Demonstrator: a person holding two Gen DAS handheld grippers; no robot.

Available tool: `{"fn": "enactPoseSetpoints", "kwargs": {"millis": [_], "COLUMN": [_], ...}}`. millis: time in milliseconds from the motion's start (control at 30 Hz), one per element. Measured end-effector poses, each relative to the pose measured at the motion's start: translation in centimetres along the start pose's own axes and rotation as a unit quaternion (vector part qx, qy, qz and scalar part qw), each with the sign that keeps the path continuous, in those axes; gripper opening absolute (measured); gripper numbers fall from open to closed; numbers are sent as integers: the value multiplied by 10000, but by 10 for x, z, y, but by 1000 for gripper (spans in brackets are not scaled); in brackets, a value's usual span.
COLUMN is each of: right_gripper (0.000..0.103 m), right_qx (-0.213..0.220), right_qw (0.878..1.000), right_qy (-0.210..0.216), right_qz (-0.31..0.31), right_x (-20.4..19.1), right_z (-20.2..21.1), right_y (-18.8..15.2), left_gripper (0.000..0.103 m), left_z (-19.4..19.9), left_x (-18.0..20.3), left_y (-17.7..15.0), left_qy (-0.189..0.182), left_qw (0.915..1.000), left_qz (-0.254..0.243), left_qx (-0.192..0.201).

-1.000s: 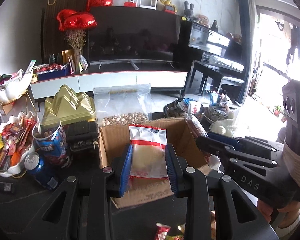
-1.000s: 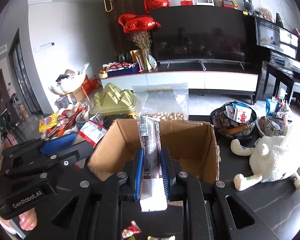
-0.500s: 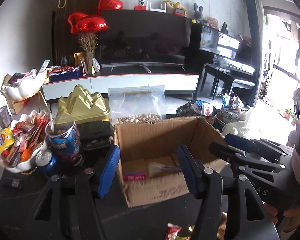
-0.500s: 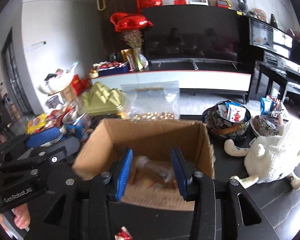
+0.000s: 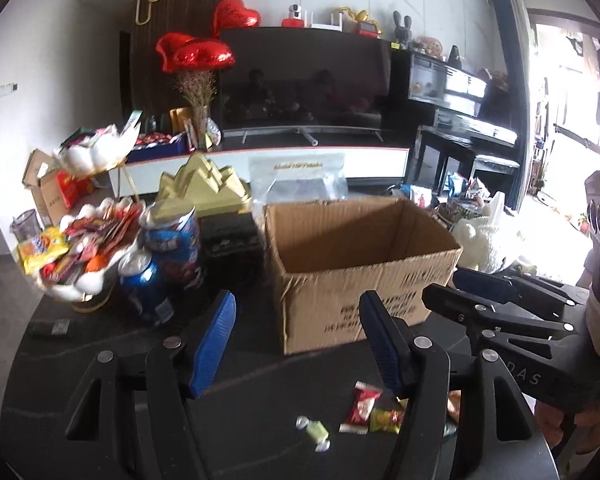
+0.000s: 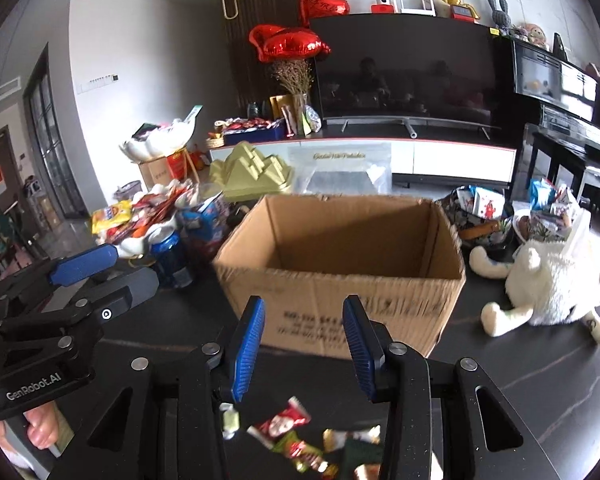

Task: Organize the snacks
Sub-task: 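Return both tools from the box to the remaining snacks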

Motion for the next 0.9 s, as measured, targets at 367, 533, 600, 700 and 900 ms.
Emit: {"fn": "enactPoseSetpoints", "kwargs": {"millis": [367,533,600,700,900], "right_gripper": [42,42,42,42,42], "right_qx": [-532,-787,-874,-1011,-1314], "right_qw": [9981,9961,9954,9940,9897], "right_qy": [216,179,203,293,574], "right_qz": [223,350,338,298,8], "right_x": [-32,-35,-38,-43,-41], "right_z": [-11,-14,-15,-18,-34], "right_y": [-61,-87,-100,-119,-143], "left_gripper": [63,63,63,62,60], "left_z": [-3,-11,-17,-26,-42], "left_x": [-24,-29,-31,-29,-27], "left_y": [-69,-106,-123,-137,-154], "left_qy": [193,190,228,218,186], "left_qw": [9992,9978,9966,9951,9923], "left_qz": [52,44,-15,-49,-7], "left_qx": [-351,-640,-790,-968,-1227]}}
Point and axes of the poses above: each gripper's, at about its wrist camera, not at the fingertips, and z roughly against the way its jaws point, x to its right, y to its top, the point moved 10 cm from there along -z, roughly the way its jaws point, and after that the axes turned 15 degrees about z, right-handed, at the moved point
